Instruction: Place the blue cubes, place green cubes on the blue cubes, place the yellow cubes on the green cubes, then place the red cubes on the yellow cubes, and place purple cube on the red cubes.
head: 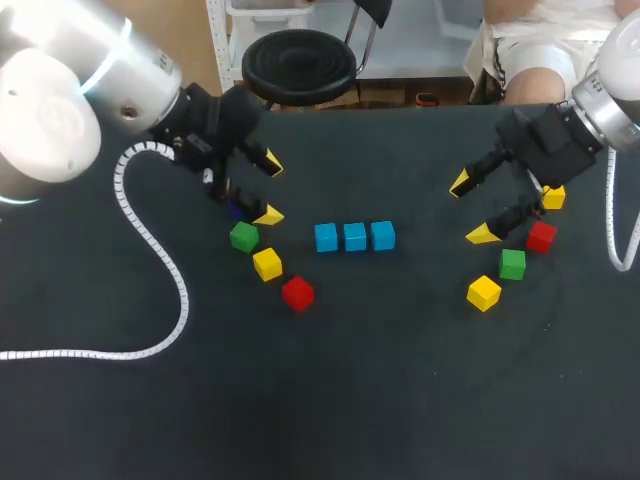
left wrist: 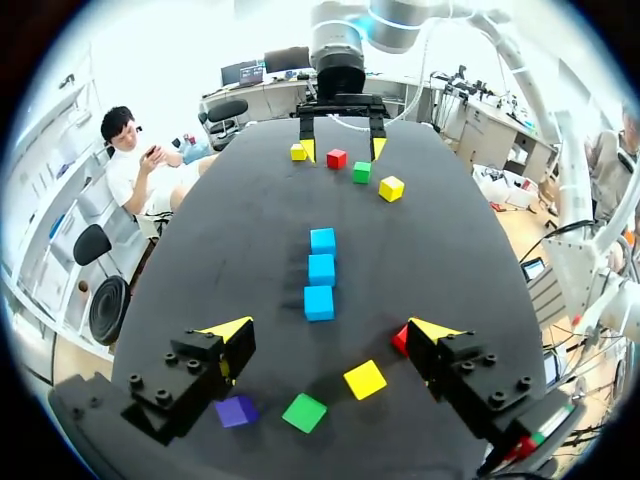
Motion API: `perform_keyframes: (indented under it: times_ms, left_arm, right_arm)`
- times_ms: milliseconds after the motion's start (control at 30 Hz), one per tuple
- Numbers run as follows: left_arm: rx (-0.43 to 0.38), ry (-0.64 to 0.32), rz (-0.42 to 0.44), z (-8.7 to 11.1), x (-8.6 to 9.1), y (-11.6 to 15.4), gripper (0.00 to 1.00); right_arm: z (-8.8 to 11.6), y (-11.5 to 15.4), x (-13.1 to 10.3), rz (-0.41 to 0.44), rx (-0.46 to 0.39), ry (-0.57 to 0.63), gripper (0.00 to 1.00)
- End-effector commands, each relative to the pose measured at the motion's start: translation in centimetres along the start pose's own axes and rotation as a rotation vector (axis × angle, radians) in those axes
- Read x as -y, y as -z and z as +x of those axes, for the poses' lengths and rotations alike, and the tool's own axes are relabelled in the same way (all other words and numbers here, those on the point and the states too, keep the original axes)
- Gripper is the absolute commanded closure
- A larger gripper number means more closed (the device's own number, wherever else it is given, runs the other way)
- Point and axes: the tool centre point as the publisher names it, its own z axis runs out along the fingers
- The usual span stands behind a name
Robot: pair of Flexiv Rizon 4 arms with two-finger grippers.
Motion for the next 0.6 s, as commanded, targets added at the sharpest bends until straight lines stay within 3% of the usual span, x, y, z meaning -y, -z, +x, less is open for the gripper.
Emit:
perform_keyframes:
  times_ms: [33, 267, 600]
  left_arm:
    - [-0.003, 0.0, 0.005, 0.0, -0.2, 0.0, 0.0]
    - [-0.003, 0.0, 0.005, 0.0, -0.2, 0.0, 0.0]
    - [-0.003, 0.0, 0.005, 0.0, -0.2, 0.0, 0.0]
  right_arm:
    - [0.4, 0.6, -0.5, 0.008, -0.008, -0.006, 0.0]
    - [2.8, 3.1, -4.9, 0.01, -0.107, -0.089, 0.0]
    - [4.6, 2.2, -9.2, 0.022, -0.189, -0.052, 0.0]
